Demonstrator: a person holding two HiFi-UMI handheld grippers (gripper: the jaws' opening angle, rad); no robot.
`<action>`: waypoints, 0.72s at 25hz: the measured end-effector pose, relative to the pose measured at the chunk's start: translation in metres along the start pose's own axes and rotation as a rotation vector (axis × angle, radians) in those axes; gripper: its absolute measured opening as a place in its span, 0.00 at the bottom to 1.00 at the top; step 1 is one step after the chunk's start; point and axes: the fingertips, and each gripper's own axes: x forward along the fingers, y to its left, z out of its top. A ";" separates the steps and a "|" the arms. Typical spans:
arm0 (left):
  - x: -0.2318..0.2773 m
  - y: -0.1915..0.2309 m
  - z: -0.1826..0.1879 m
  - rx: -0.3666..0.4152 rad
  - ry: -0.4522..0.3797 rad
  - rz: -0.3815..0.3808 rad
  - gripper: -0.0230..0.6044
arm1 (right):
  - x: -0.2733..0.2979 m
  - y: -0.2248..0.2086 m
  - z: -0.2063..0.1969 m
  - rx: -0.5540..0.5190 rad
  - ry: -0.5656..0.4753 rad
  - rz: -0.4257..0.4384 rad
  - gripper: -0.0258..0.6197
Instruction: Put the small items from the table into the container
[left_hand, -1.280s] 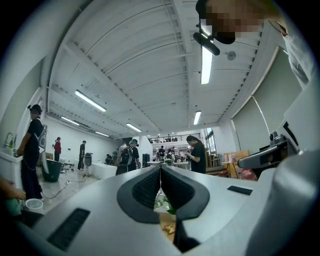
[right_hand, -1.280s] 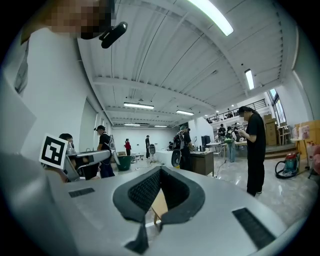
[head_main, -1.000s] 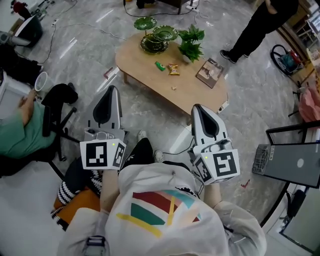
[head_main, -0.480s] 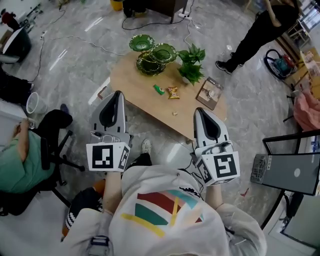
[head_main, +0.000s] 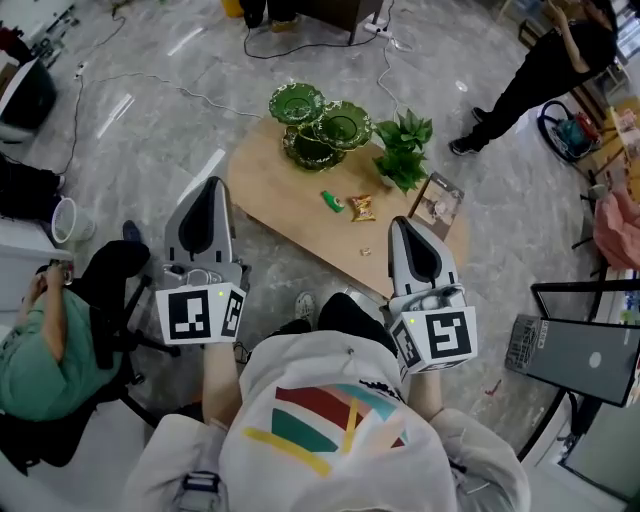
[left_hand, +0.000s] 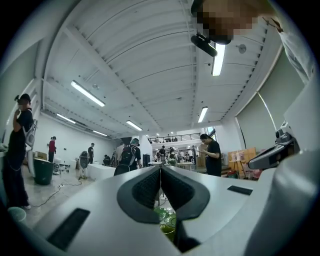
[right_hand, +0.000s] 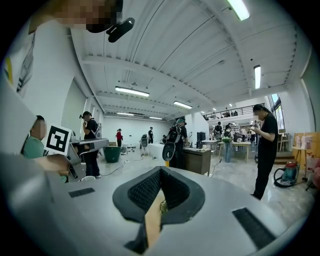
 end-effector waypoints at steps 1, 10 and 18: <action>0.007 0.002 -0.003 -0.012 0.006 -0.001 0.05 | 0.005 -0.004 -0.003 0.001 0.014 0.000 0.06; 0.103 -0.031 -0.008 -0.011 0.000 -0.084 0.05 | 0.077 -0.065 -0.011 0.012 0.048 0.033 0.06; 0.187 -0.052 0.013 0.064 -0.058 -0.113 0.05 | 0.131 -0.107 0.002 0.063 -0.048 0.102 0.06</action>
